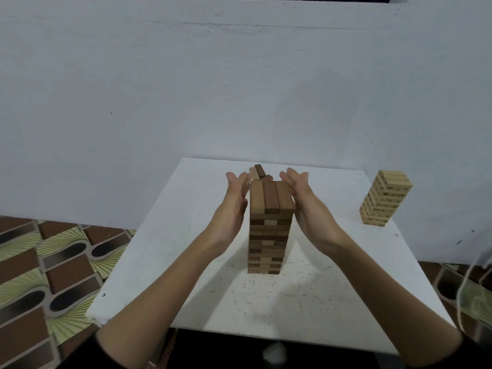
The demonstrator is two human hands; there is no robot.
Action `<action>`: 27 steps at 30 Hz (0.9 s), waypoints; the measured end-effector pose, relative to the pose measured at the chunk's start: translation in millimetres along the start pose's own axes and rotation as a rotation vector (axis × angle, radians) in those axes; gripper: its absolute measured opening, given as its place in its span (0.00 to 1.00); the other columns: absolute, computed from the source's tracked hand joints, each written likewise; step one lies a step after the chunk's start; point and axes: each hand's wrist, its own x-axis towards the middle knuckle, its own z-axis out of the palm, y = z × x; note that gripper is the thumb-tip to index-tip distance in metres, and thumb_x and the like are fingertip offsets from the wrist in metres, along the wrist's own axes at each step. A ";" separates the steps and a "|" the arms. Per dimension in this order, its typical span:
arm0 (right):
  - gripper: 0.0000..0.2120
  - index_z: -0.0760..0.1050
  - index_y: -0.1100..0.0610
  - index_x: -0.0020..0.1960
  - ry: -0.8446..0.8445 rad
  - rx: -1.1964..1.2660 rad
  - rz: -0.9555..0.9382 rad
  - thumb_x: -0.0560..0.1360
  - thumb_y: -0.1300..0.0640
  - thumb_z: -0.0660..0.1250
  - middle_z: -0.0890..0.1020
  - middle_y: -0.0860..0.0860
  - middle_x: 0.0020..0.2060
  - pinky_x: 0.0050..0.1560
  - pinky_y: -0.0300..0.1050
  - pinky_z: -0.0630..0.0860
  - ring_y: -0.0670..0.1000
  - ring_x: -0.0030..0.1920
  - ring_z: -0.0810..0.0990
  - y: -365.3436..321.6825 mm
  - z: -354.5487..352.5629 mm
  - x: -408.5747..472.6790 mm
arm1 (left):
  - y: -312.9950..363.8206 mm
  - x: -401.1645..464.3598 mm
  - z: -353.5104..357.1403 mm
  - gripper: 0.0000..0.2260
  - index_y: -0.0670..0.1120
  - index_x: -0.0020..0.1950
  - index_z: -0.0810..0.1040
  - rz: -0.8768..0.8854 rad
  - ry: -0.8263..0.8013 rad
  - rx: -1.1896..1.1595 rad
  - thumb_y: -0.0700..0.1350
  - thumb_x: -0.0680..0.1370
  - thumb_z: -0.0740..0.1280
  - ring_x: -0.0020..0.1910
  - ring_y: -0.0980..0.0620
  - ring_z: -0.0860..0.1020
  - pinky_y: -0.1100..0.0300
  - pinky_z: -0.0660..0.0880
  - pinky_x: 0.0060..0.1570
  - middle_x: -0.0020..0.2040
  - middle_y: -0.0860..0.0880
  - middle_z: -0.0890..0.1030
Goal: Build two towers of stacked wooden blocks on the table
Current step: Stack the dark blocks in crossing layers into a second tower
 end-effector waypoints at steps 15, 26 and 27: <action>0.26 0.70 0.40 0.59 0.038 0.171 0.016 0.71 0.33 0.42 0.77 0.37 0.56 0.65 0.38 0.63 0.35 0.57 0.74 -3.3 18.7 -5.1 | -6.3 -1.8 17.5 0.23 0.62 0.56 0.70 0.024 -0.033 0.053 0.61 0.80 0.36 0.51 0.76 0.73 0.70 0.63 0.60 0.54 0.67 0.76; 0.28 0.70 0.40 0.59 0.054 0.164 0.031 0.70 0.31 0.41 0.74 0.39 0.62 0.70 0.43 0.60 0.40 0.64 0.70 1.9 17.8 -3.0 | -12.8 1.4 9.5 0.32 0.55 0.72 0.65 0.008 -0.022 0.082 0.68 0.77 0.38 0.69 0.63 0.66 0.62 0.59 0.71 0.70 0.57 0.70; 0.30 0.68 0.41 0.63 0.068 0.166 0.029 0.70 0.31 0.41 0.71 0.38 0.65 0.71 0.44 0.57 0.41 0.67 0.67 3.5 16.2 -2.0 | -13.9 1.3 6.9 0.37 0.51 0.76 0.58 -0.012 -0.011 0.080 0.71 0.75 0.41 0.74 0.56 0.60 0.56 0.54 0.74 0.76 0.52 0.62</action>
